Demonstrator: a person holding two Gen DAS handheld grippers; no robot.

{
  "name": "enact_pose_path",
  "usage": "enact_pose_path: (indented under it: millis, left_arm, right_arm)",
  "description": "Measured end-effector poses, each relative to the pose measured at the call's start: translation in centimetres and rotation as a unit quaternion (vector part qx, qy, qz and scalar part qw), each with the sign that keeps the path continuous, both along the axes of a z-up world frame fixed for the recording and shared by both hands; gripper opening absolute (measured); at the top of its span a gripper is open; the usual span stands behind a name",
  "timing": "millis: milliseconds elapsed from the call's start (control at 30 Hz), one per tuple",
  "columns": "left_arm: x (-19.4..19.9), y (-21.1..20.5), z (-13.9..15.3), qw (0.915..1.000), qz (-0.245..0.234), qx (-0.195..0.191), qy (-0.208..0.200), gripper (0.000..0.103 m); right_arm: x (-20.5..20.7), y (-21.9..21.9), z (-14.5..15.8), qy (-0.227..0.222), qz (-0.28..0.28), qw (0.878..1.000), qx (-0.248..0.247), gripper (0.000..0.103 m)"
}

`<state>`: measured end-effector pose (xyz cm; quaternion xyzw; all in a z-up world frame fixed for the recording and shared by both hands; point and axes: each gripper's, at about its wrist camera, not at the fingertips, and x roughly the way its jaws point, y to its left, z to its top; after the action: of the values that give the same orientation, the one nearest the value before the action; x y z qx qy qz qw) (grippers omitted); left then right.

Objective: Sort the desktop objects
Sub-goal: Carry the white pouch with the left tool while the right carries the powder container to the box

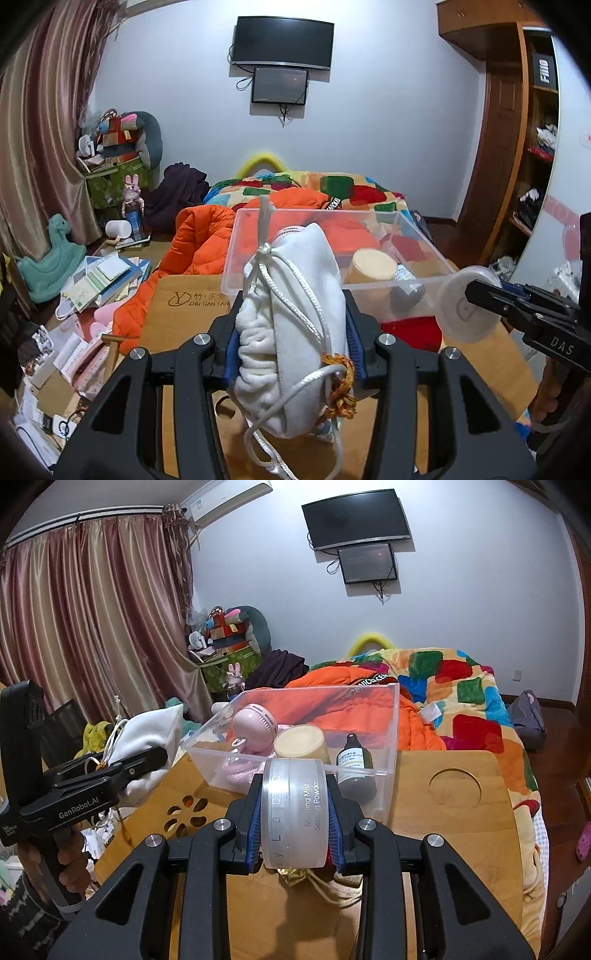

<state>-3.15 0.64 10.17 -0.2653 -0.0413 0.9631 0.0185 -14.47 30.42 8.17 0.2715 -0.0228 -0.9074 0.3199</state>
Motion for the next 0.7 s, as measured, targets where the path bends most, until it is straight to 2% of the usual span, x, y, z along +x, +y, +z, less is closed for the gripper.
enact_pose_path:
  millis: [233,700]
  left_arm:
    - [-1.2,-0.6,0.3,0.9996,0.007,0.027,0.006,0.046]
    - [-4.8,-0.1,1.4,0.9995,-0.006,0.027,0.015,0.046]
  right_arm:
    - [-1.7,0.1,0.7,0.003,-0.006,1.0,-0.011,0.027]
    - [-5.9,0.2,0.9,-0.001,-0.022,0.999,-0.024,0.027]
